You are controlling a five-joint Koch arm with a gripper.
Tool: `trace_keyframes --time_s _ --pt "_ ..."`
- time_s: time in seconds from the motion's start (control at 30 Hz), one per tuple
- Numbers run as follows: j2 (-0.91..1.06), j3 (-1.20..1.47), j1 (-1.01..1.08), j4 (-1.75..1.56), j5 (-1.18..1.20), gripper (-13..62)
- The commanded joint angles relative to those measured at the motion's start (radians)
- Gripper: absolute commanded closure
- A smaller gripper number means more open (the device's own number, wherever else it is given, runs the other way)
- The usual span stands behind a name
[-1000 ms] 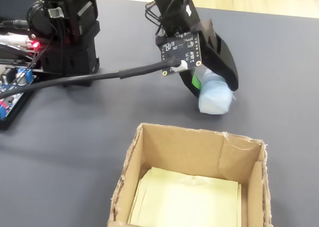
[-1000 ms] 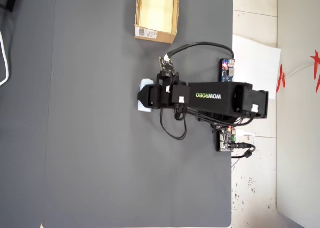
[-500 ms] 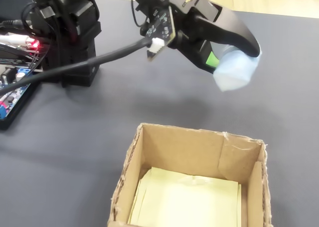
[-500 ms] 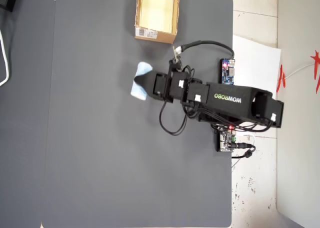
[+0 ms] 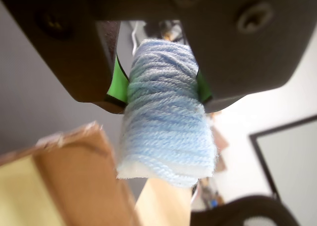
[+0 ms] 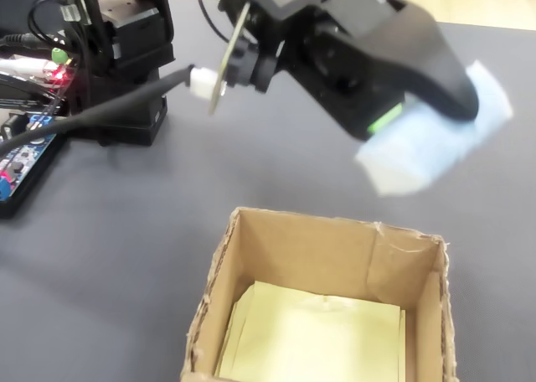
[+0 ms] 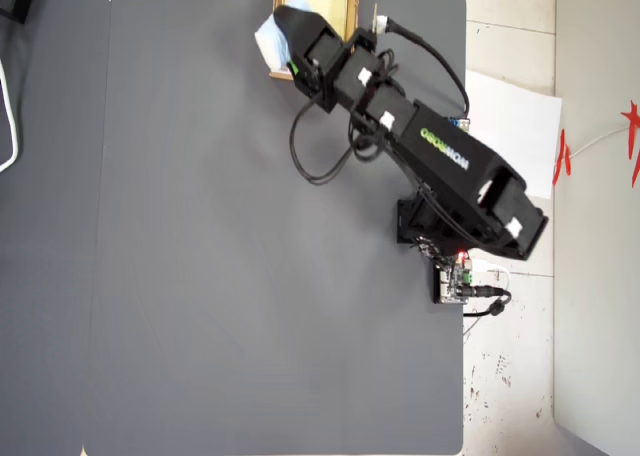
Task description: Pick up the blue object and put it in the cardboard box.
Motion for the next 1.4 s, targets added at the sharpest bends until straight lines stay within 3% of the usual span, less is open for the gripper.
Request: trace_keyframes --time_s 0.0,0.43,0.6,0.9,1.37 --pt "-0.017 -0.112 0.044 -0.002 -0.003 31.0" --pt "-0.189 -0.138 0.215 0.058 -0.003 30.2" --pt "-0.199 -0.187 0.227 0.041 -0.003 18.6" --pt "-0.184 -0.239 0.225 0.035 0.002 18.6" --pt "0.218 0.063 -0.207 -0.114 0.058 18.6"
